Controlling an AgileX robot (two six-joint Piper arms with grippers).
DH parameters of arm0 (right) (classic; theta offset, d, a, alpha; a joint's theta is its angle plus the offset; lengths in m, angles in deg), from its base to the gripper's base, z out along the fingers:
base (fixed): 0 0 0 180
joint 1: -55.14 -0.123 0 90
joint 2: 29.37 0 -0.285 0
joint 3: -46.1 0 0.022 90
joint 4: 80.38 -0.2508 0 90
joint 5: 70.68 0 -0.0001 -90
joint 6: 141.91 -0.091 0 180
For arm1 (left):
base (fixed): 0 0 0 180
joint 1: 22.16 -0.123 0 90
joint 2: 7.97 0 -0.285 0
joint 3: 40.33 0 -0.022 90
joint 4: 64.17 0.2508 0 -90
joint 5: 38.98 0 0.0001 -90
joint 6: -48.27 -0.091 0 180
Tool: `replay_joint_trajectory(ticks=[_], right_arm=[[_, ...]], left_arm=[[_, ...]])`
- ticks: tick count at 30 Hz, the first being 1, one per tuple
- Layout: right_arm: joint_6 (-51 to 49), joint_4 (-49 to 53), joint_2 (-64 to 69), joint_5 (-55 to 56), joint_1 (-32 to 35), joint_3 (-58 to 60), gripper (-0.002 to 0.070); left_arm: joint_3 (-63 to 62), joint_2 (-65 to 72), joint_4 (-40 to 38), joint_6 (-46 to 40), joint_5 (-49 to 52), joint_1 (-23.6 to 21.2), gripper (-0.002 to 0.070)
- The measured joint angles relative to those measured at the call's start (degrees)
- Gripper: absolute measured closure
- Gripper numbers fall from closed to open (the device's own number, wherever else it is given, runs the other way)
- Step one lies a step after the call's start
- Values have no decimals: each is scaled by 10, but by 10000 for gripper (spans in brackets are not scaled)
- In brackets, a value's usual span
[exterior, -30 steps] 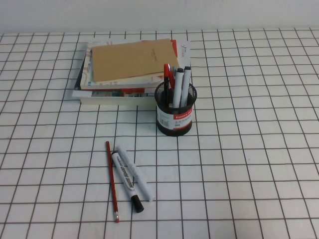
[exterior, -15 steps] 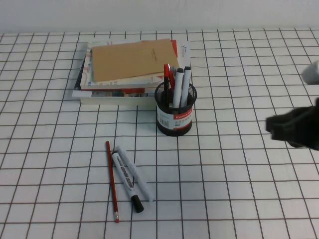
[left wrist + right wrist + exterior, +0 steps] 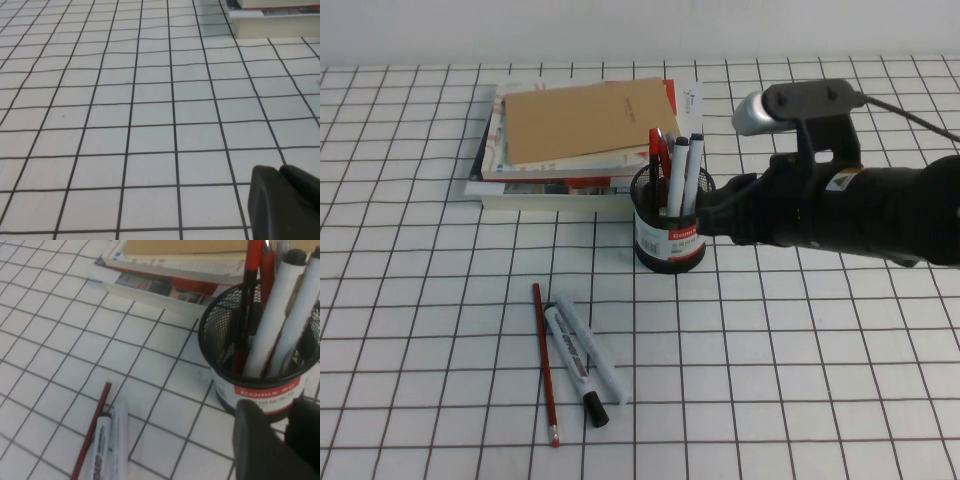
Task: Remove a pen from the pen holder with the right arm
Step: 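Take a marker out of the pen holder and lay it on the table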
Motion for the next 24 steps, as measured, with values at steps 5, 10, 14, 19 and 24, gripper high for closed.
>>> replay_joint_trajectory(ticks=[5,10,14,19,24], right_arm=[[0,-24,42,91,-3,-3,451],[0,-52,80,160,-3,-17,436],[0,-64,116,173,-3,-49,426],[0,-68,154,180,-3,-89,417],[2,-81,182,186,-3,-112,416]], left_arm=[[0,0,0,0,0,0,680],[0,0,0,0,0,0,680],[0,0,0,0,0,0,680],[0,0,0,0,0,0,680],[0,0,0,0,0,0,680]])
